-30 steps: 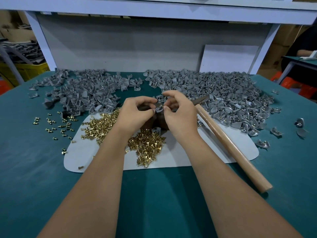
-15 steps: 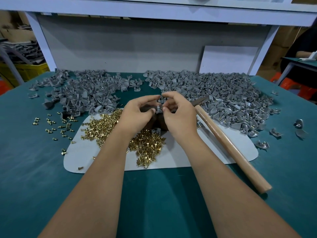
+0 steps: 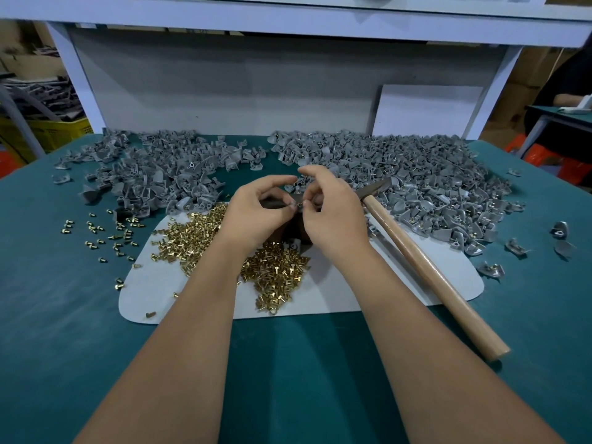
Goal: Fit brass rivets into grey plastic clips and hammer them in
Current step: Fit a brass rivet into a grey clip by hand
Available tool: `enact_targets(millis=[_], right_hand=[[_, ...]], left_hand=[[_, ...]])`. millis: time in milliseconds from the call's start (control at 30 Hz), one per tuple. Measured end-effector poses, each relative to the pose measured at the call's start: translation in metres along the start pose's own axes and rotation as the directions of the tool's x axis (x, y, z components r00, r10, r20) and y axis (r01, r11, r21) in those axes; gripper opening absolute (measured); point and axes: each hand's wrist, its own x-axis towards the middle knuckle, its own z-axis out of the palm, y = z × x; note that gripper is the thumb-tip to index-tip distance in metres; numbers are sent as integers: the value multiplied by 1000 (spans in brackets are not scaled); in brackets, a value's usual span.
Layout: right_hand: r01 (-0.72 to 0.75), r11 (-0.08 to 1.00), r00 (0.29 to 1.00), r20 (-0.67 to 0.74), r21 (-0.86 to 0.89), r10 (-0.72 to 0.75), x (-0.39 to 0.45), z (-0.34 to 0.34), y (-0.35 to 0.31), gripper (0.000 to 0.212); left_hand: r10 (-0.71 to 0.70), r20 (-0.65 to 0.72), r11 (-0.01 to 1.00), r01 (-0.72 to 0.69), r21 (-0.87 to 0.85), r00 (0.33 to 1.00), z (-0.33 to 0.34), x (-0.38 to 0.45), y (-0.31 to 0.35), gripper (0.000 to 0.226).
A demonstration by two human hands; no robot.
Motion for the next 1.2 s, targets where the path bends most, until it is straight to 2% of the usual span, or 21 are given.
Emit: enact_targets(millis=[167, 267, 533, 700, 900, 967, 1100, 1200], right_hand=[[94, 974, 995, 62, -205, -83, 3, -1, -4, 58], [114, 961, 990, 110, -253, -88, 4, -1, -4, 63], [54, 994, 993, 108, -100, -43, 4, 5, 0, 74], [31, 992, 997, 78, -122, -21, 6, 11, 1, 77], [88, 988, 996, -8, -126, -89, -1, 10, 2, 55], [40, 998, 999, 0, -45, -40, -4, 8, 3, 51], [-180, 945, 977, -62, 273, 204, -3, 3, 4, 41], [-218, 931, 967, -68, 292, 247, 0, -2, 6, 24]], left_hand=[[-14, 16, 1000, 14, -15, 1000, 1, 0, -1, 46], [-14, 15, 999, 15, -43, 1000, 1, 0, -1, 45], [-42, -10, 997, 41, -71, 999, 2, 1, -2, 45], [-77, -13, 993, 75, -89, 997, 1, 2, -3, 46], [-86, -22, 993, 84, -84, 996, 0, 2, -3, 41], [-78, -11, 994, 77, -74, 997, -1, 1, -3, 40], [-75, 5, 997, 75, -25, 997, -3, 2, -4, 40], [-72, 11, 997, 72, 0, 997, -4, 3, -5, 40]])
